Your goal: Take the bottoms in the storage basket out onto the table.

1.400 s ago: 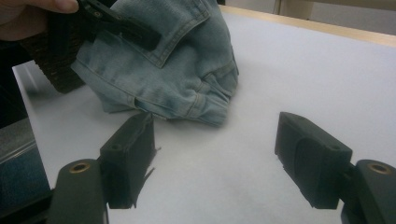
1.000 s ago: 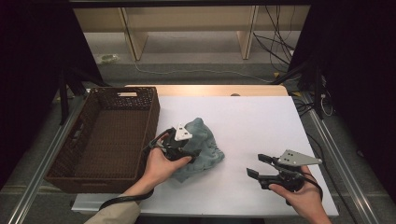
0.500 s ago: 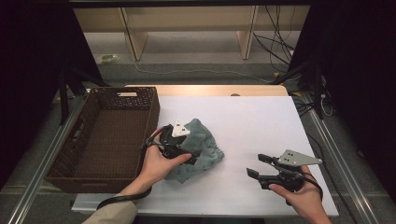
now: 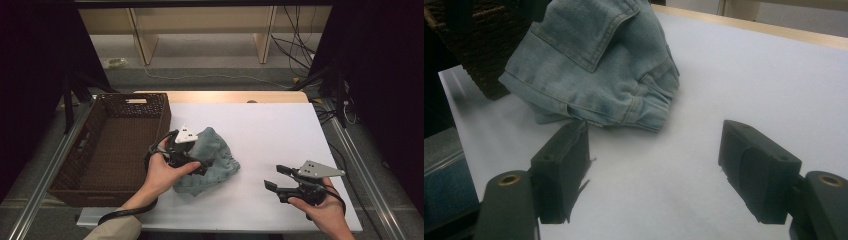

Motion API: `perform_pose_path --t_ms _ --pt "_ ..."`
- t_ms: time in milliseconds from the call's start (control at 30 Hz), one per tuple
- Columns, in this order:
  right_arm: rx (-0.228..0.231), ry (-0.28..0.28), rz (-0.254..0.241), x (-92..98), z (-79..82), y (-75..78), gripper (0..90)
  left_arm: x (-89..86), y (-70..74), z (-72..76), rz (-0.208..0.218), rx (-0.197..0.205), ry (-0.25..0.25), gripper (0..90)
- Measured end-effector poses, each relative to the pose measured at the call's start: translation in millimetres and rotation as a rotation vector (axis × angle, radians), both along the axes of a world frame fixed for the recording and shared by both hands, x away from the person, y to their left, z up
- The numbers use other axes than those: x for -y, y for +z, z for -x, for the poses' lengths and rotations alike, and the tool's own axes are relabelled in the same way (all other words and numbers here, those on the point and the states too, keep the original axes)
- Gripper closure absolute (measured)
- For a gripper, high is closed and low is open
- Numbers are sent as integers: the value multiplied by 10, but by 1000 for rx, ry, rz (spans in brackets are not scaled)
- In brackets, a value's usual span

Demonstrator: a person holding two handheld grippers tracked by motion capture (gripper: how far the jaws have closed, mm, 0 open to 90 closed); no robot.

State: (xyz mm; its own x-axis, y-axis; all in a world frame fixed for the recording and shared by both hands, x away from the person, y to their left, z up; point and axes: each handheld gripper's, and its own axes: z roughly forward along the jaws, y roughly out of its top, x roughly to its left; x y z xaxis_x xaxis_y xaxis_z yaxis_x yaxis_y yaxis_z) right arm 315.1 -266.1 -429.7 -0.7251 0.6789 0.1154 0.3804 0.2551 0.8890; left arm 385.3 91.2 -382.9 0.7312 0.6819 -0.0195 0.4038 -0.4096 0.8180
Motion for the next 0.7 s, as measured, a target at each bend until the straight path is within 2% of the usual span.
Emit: perform_pose_path --t_ms 167,700 --pt "0 -2 0 2 0 1 294 -34 57 35 9 17 -8 0" --pt "0 -3 -5 6 -2 0 292 -88 108 108 18 39 -21 0"
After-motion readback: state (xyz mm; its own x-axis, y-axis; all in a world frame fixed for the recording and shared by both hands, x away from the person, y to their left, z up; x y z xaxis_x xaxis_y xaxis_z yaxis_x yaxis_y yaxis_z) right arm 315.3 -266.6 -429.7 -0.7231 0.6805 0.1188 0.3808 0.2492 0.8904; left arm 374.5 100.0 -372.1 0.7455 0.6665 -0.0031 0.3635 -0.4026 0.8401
